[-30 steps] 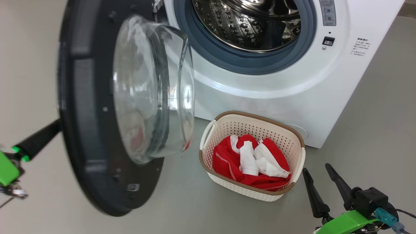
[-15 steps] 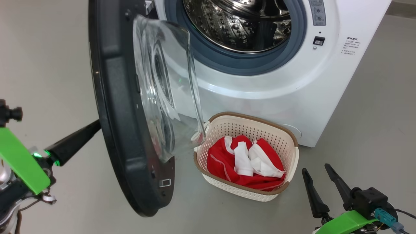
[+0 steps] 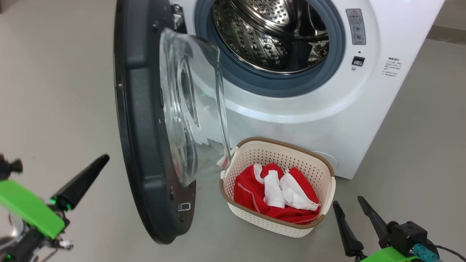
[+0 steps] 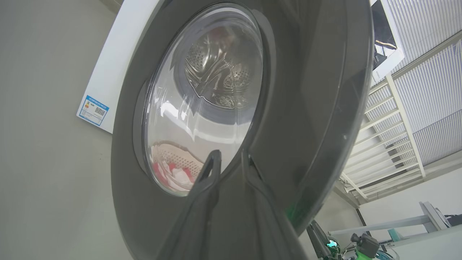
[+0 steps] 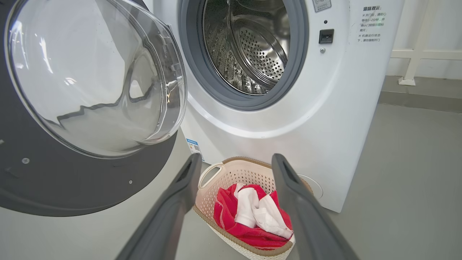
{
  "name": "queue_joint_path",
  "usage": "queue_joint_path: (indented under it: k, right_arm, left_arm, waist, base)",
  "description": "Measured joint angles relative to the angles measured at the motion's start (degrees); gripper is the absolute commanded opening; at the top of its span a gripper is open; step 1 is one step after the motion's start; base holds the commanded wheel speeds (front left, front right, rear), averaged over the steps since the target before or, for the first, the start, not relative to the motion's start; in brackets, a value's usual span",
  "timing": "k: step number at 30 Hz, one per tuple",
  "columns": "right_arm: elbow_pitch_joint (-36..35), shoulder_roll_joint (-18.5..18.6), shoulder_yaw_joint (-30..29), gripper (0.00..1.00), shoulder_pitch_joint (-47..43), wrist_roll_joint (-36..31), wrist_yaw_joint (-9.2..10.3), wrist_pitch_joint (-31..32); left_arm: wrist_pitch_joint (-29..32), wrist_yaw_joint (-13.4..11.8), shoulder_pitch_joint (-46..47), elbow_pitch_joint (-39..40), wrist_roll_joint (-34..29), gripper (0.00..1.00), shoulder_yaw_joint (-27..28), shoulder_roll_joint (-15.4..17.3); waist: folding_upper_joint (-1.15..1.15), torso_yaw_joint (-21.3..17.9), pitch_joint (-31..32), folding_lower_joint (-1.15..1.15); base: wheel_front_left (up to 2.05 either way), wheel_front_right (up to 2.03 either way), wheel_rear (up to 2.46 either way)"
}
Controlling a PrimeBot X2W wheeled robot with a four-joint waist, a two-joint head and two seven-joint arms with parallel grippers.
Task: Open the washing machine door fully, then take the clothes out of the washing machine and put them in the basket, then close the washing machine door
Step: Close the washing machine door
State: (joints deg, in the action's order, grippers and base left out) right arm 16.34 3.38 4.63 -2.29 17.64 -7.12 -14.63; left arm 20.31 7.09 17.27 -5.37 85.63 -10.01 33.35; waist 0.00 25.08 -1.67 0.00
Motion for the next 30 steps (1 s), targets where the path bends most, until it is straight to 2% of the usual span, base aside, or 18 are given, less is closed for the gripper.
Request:
queue_joint_path:
  k: [3, 5, 6, 7, 25, 30]
  right_arm:
    - [0.0, -0.1, 0.1, 1.00, 0.0, 0.0, 0.00, 0.0]
    - [0.1, -0.2, 0.2, 1.00, 0.0, 0.0, 0.00, 0.0]
    - [0.1, -0.2, 0.2, 1.00, 0.0, 0.0, 0.00, 0.0]
    - [0.2, -0.2, 0.3, 1.00, 0.0, 0.0, 0.00, 0.0]
    - [0.9, -0.5, 1.5, 1.00, 0.0, 0.5, 0.00, 0.0]
    - [1.3, -0.5, 1.6, 1.00, 0.1, 0.5, 0.00, 0.0]
  left_arm:
    - [-3.0, 0.0, -2.3, -0.5, 0.0, 0.50, -0.1, -0.2]
    - [-5.4, 0.0, -3.9, -1.0, 0.1, 0.82, 0.0, -0.7]
    - [-6.4, 0.0, -4.7, -1.2, 0.1, 0.94, 0.0, -1.0]
    - [-7.5, 0.0, -5.5, -1.6, 0.1, 1.00, -0.1, -1.4]
    - [-29.9, 0.0, -15.4, -11.0, -3.1, 1.00, -4.8, -5.0]
    - [-33.8, 0.0, -16.3, -14.2, -5.7, 1.00, -6.1, -6.3]
  waist:
    - [0.00, 0.6, 0.4, 0.00]
    - [0.00, 1.0, 0.6, 0.00]
    - [0.00, 1.1, 0.6, 0.00]
    - [0.00, 1.3, 0.7, 0.00]
    - [0.00, 2.2, 1.4, 0.00]
    - [0.00, 2.4, 1.2, 0.00]
  base:
    - [0.00, 0.00, 0.00]
    - [0.00, 0.00, 0.00]
    - [0.00, 0.00, 0.00]
    - [0.00, 0.00, 0.00]
    - [0.00, 0.00, 0.00]
    - [0.00, 0.00, 0.00]
